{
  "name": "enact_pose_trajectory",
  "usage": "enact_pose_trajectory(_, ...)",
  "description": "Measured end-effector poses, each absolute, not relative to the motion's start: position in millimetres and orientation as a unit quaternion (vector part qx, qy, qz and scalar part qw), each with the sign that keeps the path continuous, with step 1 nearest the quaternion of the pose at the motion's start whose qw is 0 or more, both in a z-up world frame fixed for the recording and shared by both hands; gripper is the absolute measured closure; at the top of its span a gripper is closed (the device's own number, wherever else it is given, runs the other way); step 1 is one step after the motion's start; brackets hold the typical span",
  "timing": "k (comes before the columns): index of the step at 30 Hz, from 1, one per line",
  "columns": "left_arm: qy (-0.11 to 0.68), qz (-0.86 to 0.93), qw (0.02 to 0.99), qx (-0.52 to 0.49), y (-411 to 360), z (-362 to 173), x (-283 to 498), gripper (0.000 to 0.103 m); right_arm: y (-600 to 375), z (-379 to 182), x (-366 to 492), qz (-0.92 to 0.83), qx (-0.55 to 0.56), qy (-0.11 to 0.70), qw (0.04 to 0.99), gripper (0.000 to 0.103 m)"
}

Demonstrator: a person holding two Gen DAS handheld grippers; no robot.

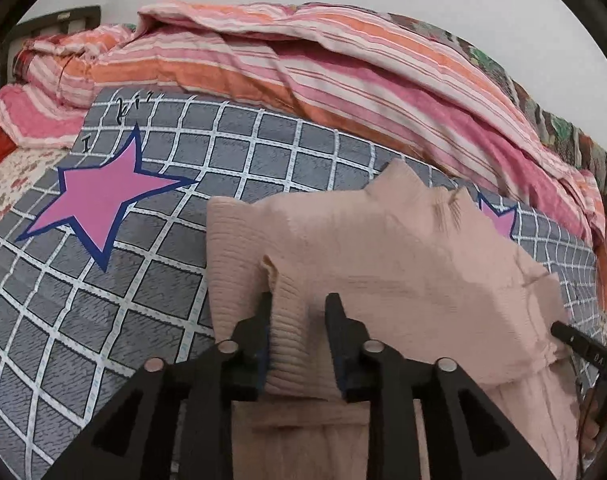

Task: Fold small clothes

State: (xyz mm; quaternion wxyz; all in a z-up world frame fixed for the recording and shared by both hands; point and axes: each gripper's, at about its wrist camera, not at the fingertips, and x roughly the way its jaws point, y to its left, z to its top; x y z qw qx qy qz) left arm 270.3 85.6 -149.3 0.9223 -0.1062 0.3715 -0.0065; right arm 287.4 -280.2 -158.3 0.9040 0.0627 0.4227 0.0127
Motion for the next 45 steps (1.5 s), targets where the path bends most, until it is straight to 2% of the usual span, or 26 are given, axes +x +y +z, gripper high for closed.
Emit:
enact_pose_trajectory(1,0.370,-0.009,0.924,-0.101,83,-147,268,0.067,-280,-157,285,0.014,0.061,0.421,0.905,0.035)
enact_pose_trajectory(3,0.363,-0.014,0.927,-0.091,82,-145,261,0.064,-279,-152,279,0.018,0.061,0.416,0.907,0.035)
enact_pose_trajectory(9,0.366,-0.023,0.925,-0.093,87,-149,249,0.064,-273,-145,259,0.017,0.049,0.392,0.918,0.035)
enact_pose_trajectory(12,0.368,-0.027,0.924,-0.104,91,-151,247,0.064,-271,-154,263,0.010,0.038,0.413,0.910,0.041)
enact_pose_trajectory(26,0.380,-0.026,0.921,-0.078,82,-158,248,0.061,-266,-162,273,-0.001,0.022,0.429,0.903,0.037)
enact_pose_trajectory(29,0.381,-0.031,0.921,-0.079,82,-158,247,0.056,-265,-162,272,-0.002,0.021,0.427,0.904,0.037)
enact_pose_trajectory(31,0.379,-0.040,0.921,-0.077,81,-158,247,0.048,-265,-162,272,-0.003,0.021,0.427,0.904,0.037)
enact_pose_trajectory(45,0.379,-0.042,0.921,-0.074,81,-157,247,0.047,-266,-162,271,-0.001,0.027,0.428,0.903,0.037)
